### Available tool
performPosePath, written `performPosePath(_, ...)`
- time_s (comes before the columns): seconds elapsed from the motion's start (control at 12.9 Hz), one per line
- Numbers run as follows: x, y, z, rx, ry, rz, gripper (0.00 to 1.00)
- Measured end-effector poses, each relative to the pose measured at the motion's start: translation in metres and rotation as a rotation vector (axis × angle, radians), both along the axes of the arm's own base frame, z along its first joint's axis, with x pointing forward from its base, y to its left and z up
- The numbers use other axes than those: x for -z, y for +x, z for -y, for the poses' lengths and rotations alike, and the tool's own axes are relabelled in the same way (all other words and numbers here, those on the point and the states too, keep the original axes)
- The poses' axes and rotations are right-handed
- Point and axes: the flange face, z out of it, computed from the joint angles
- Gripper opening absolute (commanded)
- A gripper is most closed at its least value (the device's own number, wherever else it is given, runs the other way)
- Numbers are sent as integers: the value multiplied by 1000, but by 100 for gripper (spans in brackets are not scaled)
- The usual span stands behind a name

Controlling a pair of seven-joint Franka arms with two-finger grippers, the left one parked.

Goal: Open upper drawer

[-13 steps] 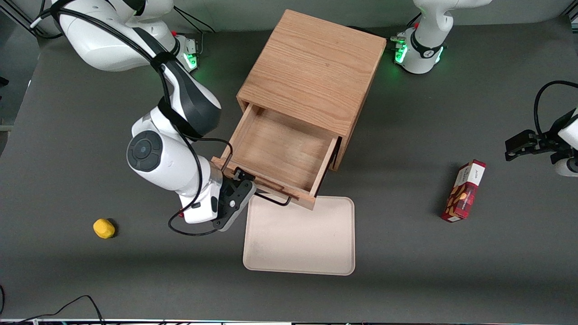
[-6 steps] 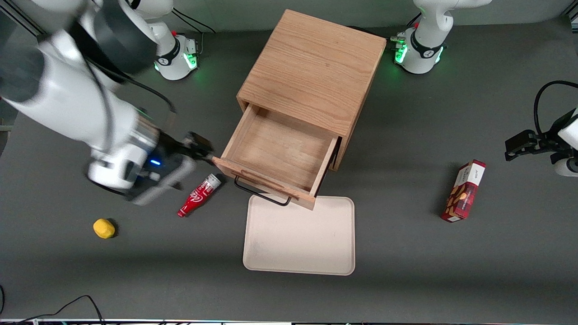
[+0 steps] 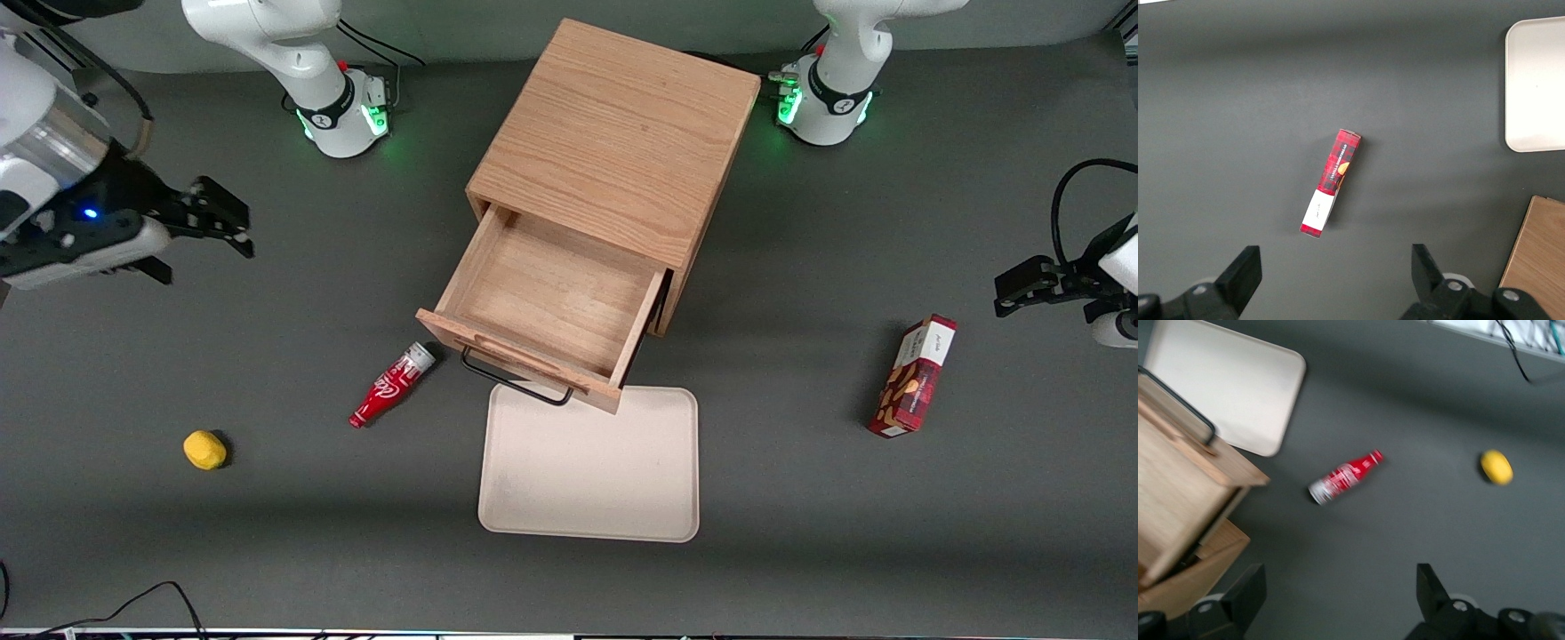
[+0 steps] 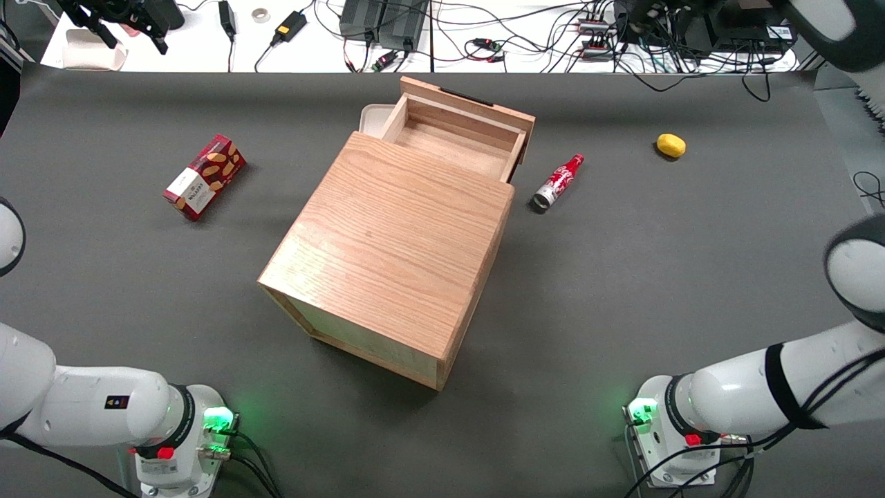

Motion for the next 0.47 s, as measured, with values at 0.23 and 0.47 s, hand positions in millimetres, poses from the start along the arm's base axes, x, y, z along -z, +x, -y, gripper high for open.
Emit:
performPosePath(0.23,6,-29,69,180,7,-20,100)
performPosePath(0.47,6,-25,111,298,-6,5,100)
